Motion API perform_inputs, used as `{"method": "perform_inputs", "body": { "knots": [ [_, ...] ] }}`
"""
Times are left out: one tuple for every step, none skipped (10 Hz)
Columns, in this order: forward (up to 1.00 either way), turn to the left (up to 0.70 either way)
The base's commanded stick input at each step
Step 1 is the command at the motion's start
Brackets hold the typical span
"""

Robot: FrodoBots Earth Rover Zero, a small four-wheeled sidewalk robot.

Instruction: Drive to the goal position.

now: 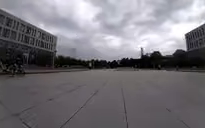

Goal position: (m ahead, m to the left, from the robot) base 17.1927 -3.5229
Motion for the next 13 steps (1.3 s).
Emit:
{"method": "perform_inputs", "body": {
  "knots": [
    [0.70, 0.00],
    [0.70, 0.00],
    [0.70, 0.00],
    [0.70, 0.00],
    [0.70, 0.00],
    [0.70, 0.00],
    [0.70, 0.00],
    [0.70, 0.00],
    [0.70, 0.00],
    [0.70, 0.00],
    [0.70, 0.00],
    [0.70, 0.00],
    [0.70, 0.00]
  ]
}}
